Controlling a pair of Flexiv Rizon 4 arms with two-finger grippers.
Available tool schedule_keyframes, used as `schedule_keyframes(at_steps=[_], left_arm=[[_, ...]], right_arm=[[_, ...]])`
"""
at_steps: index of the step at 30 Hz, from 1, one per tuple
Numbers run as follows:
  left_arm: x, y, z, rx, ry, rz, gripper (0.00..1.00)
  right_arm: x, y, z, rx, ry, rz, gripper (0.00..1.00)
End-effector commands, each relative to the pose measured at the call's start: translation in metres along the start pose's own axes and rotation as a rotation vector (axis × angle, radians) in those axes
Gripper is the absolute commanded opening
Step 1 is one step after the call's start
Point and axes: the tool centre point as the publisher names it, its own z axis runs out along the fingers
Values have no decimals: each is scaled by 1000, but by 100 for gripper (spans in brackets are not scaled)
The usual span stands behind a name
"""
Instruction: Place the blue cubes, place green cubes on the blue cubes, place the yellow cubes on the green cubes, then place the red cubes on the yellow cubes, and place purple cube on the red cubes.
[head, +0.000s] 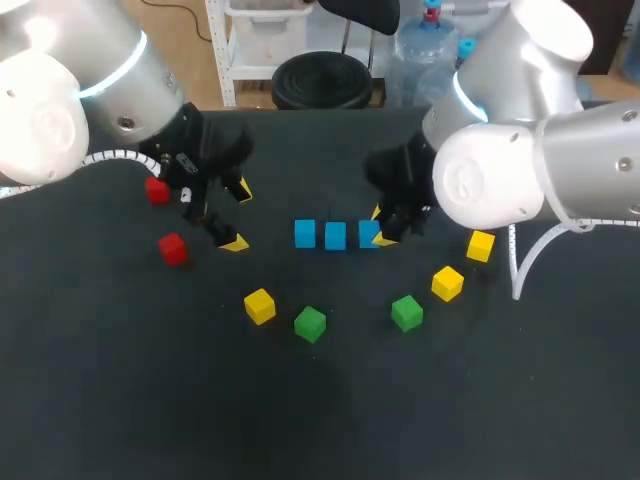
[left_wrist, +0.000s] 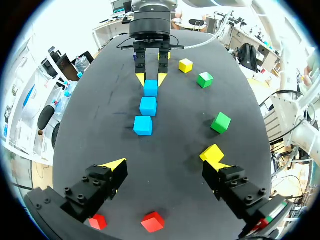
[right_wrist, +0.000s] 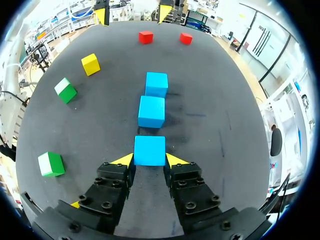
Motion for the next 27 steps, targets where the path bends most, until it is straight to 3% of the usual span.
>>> schedule_keyframes(at_steps=[1,3,6,9,12,16,17,20,21,27], left_arm=[[1,0,0,1,-2,2,100],[1,0,0,1,-2,2,100],[1,0,0,1,-2,2,100],[1,0,0,1,-2,2,100],[1,0,0,1,-2,2,100],[1,0,0,1,-2,2,100],[1,0,0,1,-2,2,100],[1,0,0,1,-2,2,100],[1,0,0,1,-2,2,100],[1,0,0,1,-2,2,100]], right_arm=[[0,-2,1,-6,0,0,31],[-1,-2,1,-8,1,0,46],[-1,-1,1,-9,1,0,49],[-1,-1,1,-9,0,-1,44],[-1,-1,1,-8,-1,-1,48],[-1,-1,0,-6,-5,-1,41],[-1,-1,0,-6,-5,-2,28],[-1,0,1,-5,-6,-5,23],[-2,0,1,-6,-7,-6,15],[-3,0,1,-6,-9,-9,18]])
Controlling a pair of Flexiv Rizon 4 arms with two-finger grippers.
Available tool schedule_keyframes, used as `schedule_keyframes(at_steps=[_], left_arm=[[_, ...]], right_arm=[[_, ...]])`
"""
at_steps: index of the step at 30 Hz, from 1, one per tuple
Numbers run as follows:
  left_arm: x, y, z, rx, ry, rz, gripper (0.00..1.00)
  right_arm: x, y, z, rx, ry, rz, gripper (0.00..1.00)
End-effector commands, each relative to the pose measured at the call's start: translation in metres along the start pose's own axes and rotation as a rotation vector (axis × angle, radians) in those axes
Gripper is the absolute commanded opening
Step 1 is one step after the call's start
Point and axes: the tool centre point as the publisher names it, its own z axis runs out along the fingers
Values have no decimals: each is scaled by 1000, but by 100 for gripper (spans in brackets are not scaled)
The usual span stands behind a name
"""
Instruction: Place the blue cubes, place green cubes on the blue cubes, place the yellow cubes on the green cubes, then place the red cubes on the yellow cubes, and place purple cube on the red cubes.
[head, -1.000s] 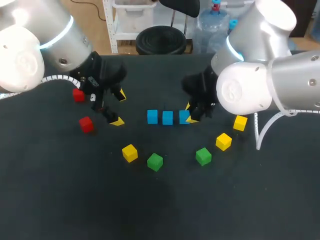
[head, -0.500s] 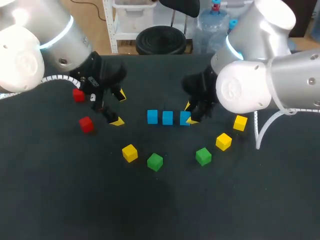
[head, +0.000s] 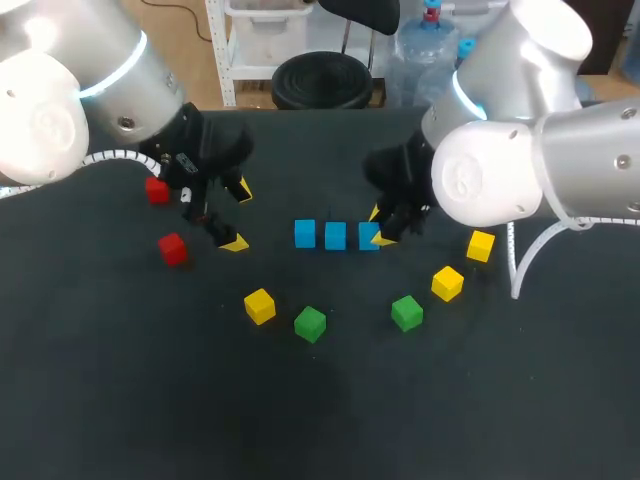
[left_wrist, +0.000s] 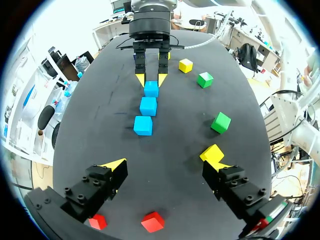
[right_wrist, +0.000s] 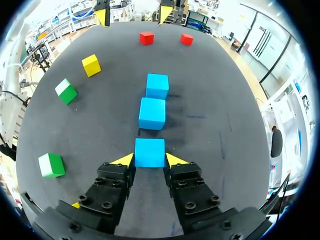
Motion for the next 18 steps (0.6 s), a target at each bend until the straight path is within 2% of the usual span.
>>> schedule_keyframes(at_steps=[1,4,6,9,12,13,14,16,18], left_arm=[[1,0,0,1,-2,2,100],[1,0,0,1,-2,2,100],[1,0,0,1,-2,2,100],[1,0,0,1,-2,2,100],[1,0,0,1,-2,2,100],[1,0,0,1,-2,2,100],[1,0,0,1,-2,2,100],[1,0,0,1,-2,2,100],[1,0,0,1,-2,2,100]], right_arm=[[0,0,1,-1,-3,-2,18],[0,0,1,-2,-3,-2,18],[0,0,1,-2,-2,-3,29],[0,0,0,0,-4,-3,35],[-1,0,0,-1,-5,-1,47],[-1,0,-1,-1,-5,-1,65],[-1,0,-2,-1,-5,0,91],[0,0,-4,1,-6,2,90],[0,0,-6,2,-8,4,100]])
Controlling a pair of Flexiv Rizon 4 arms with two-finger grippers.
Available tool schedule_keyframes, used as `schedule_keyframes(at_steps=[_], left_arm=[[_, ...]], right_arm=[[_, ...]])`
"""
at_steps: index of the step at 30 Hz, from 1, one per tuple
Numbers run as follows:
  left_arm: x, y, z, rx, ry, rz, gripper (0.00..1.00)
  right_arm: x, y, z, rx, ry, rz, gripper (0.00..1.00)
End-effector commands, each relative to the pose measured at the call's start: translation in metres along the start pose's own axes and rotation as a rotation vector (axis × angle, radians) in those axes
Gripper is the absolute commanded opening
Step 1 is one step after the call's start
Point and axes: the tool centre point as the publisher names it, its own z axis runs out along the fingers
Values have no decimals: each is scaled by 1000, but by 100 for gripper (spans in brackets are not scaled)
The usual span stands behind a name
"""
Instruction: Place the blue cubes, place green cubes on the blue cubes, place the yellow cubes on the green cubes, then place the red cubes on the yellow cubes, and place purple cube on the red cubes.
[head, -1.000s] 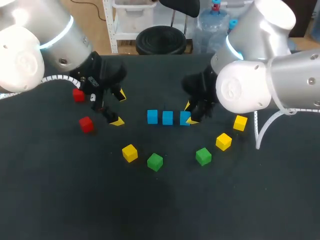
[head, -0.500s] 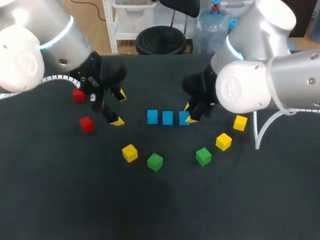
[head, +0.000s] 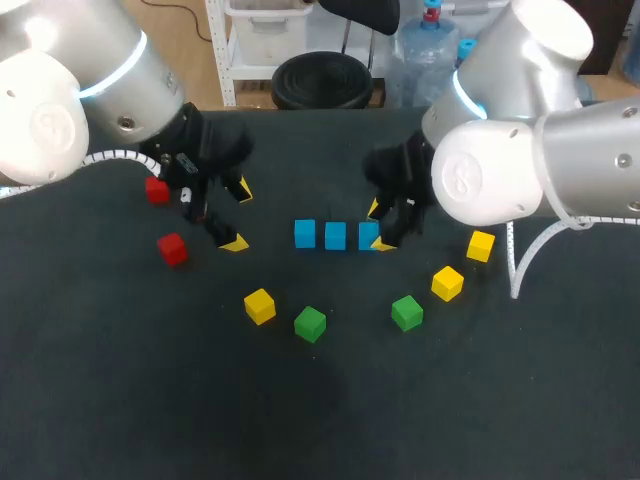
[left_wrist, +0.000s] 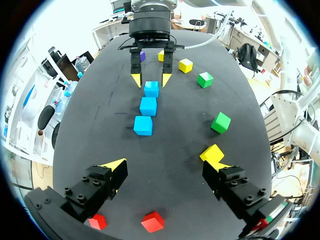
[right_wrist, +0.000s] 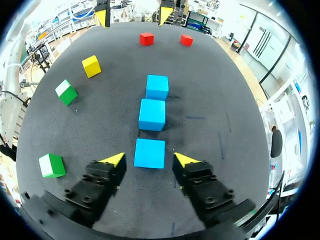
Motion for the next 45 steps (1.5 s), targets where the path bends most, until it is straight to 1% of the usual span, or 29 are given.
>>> schedule_keyframes(at_steps=[1,6,12,18,21,27,34,37,41,45], left_arm=[[1,0,0,1,-2,2,100],[1,0,0,1,-2,2,100],[1,0,0,1,-2,2,100],[1,0,0,1,-2,2,100],[1,0,0,1,-2,2,100],[1,0,0,1,-2,2,100],[1,0,0,1,-2,2,100],[1,0,0,1,-2,2,100],[1,0,0,1,-2,2,100],[1,0,0,1,-2,2,100]], right_arm=[[1,1,-5,0,-4,3,100],[2,-1,-14,8,-13,13,100],[6,0,-34,23,-45,40,100],[13,2,-50,9,-122,77,100],[17,4,-57,13,-132,85,100],[31,10,-73,34,-171,107,100],[47,18,-90,38,-193,115,100],[54,21,-96,37,-223,127,100],[64,23,-104,48,-276,174,100],[66,24,-107,55,-282,176,100]])
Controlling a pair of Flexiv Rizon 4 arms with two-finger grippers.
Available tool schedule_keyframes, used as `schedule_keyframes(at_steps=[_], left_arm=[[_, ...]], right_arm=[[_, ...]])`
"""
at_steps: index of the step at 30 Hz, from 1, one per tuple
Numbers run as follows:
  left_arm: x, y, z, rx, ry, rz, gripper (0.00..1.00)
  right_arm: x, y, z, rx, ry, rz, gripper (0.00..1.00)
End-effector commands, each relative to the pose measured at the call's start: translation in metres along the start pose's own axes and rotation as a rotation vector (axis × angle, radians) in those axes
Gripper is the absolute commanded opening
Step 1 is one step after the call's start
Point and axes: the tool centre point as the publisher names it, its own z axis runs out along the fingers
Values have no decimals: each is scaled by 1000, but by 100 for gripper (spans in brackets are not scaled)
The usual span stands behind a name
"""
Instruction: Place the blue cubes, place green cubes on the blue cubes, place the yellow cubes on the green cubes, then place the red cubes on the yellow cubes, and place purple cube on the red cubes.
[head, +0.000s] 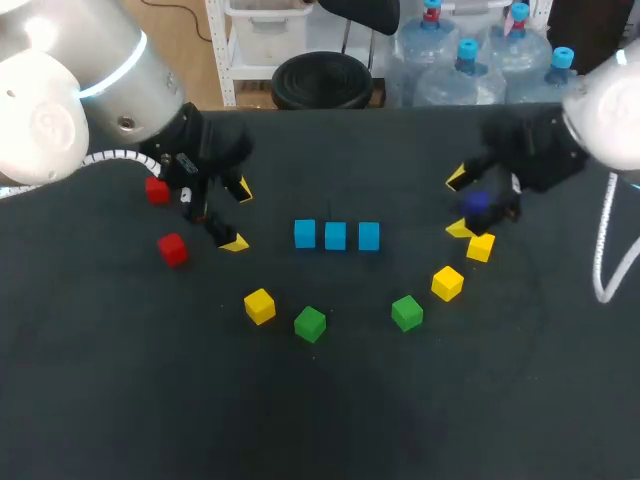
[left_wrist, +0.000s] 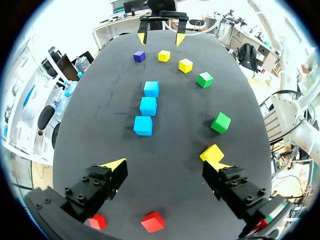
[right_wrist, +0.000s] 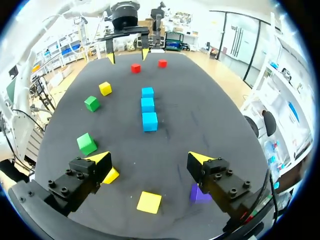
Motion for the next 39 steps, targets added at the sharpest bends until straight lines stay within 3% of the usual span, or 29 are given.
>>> schedule_keyframes(at_steps=[1,22,29,39], left_arm=[[1,0,0,1,-2,2,100],[-3,5,3,-1,-30,-4,100],[-15,-19,6,29,-47,65,100],[-30,-71,5,114,-57,337,100]], right_arm=[[3,5,-5,3,-9,-5,100],[3,6,-4,-5,-3,-9,100],[3,6,-4,-5,-3,-9,100],[3,6,-4,-5,-3,-9,100]])
